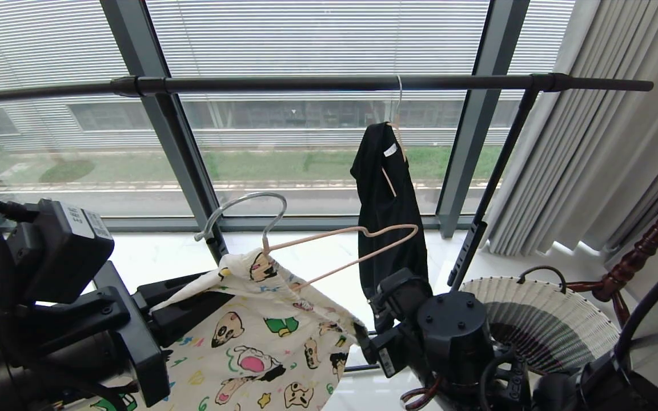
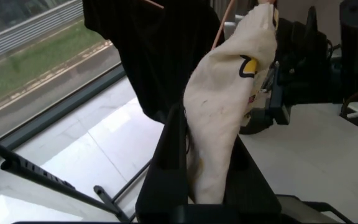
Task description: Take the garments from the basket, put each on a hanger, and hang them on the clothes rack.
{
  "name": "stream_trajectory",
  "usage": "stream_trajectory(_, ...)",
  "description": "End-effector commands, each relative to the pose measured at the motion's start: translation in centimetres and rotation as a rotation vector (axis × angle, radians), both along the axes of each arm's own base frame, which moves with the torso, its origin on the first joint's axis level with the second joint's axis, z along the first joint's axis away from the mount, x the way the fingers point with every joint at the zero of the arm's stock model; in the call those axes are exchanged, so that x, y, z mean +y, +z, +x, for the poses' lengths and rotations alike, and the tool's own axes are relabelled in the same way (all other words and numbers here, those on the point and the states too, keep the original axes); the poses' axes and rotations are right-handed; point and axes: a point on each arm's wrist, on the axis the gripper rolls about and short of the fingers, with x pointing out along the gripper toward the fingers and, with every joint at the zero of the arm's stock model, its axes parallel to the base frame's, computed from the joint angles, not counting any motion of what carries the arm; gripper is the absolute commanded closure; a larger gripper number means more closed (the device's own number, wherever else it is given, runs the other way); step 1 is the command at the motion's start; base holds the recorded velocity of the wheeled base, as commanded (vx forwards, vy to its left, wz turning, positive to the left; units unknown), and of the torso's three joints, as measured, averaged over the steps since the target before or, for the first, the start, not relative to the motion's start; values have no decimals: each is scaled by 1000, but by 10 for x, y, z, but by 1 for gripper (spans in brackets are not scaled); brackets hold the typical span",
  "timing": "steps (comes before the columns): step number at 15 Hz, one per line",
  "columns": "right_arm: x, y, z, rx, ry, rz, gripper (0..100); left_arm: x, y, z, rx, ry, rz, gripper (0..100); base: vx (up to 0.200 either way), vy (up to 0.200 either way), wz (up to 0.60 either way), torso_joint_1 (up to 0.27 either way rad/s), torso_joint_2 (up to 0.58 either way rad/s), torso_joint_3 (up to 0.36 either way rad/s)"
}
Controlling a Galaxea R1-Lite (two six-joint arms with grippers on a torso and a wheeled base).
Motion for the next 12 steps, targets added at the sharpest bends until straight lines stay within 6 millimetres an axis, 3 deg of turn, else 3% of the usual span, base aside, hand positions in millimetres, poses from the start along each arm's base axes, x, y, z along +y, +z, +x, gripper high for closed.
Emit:
stream_trajectory(1, -32, -2, 9, -31, -55, -47, 0, 1, -4, 0, 11, 10, 8, 100, 0, 0, 0, 0, 0, 0)
stream_trajectory(4, -57, -2, 19, -83, -114, -49, 0, 2, -7, -2, 16, 8, 13, 100, 0, 0, 0, 0, 0, 0)
stream_trajectory(12, -78, 24, 30, -154, -145, -12, 0, 4, -31, -5, 41, -9, 125, 100, 0, 0, 0, 0, 0, 0)
